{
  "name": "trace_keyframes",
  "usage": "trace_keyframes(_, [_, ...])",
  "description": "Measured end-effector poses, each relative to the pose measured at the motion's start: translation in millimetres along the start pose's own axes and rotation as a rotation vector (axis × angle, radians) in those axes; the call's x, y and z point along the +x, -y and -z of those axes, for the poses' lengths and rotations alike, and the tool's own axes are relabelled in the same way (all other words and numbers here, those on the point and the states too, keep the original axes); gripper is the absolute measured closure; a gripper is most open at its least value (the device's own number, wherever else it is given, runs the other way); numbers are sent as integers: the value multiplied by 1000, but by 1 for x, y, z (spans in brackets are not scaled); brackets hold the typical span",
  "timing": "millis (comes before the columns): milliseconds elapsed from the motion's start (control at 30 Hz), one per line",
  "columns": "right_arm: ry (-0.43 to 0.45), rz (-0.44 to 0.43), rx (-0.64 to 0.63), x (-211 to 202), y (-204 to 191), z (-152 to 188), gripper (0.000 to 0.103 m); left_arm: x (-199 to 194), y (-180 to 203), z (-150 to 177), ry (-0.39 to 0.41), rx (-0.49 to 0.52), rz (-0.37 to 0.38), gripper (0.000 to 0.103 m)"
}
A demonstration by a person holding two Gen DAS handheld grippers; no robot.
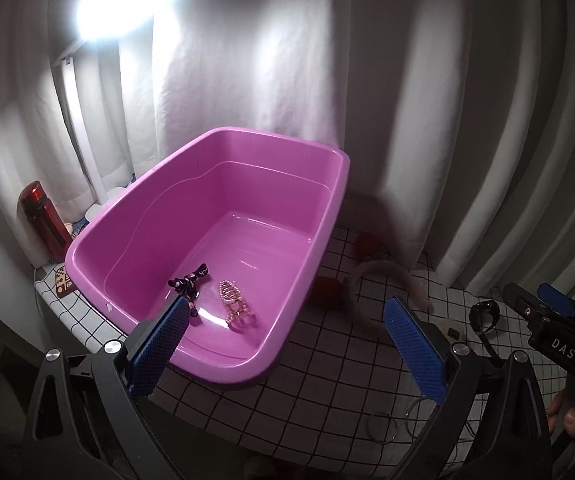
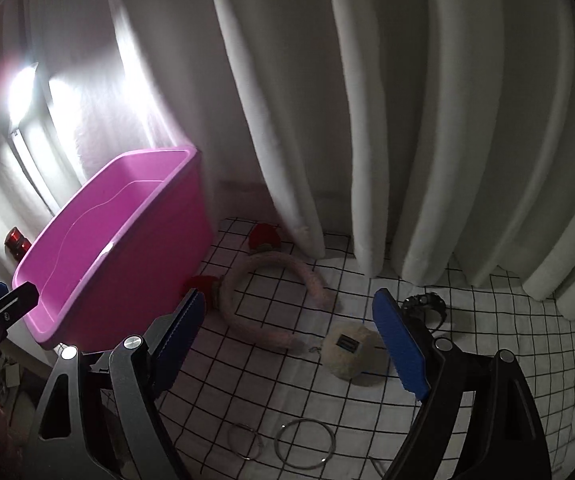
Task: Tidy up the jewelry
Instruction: 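Move both tools back over the table toward the bangles and hairpin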
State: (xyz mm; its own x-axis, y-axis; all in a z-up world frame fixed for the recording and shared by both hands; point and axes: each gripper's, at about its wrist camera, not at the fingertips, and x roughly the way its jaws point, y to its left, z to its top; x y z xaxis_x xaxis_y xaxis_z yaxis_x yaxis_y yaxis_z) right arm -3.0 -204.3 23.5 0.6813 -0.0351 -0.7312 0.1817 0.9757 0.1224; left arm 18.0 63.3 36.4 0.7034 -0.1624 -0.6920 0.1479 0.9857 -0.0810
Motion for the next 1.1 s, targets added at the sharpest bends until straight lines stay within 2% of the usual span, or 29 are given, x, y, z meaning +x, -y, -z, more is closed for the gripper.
trace_keyframes(200, [-28, 77, 65, -9, 69, 41, 20, 0, 42, 25, -34, 37, 62, 7])
trace_keyframes(367, [-73, 67, 99, -5, 96, 81, 20, 12, 69, 53, -86, 81, 72, 6])
trace_keyframes(567, [-131, 43, 100, 2, 104, 126, 20, 39, 88, 96, -156, 134, 82, 6])
trace_keyframes(767, [-188, 28, 92, 17, 109, 167, 20, 72, 89, 135, -229, 154, 79, 6])
trace_keyframes(933, [-228, 42, 103, 28, 113, 197, 20, 93, 91, 160, -273, 194, 64, 6])
trace_keyframes(1100, [-251, 61, 107, 37, 115, 215, 20, 107, 96, 179, -312, 219, 85, 6])
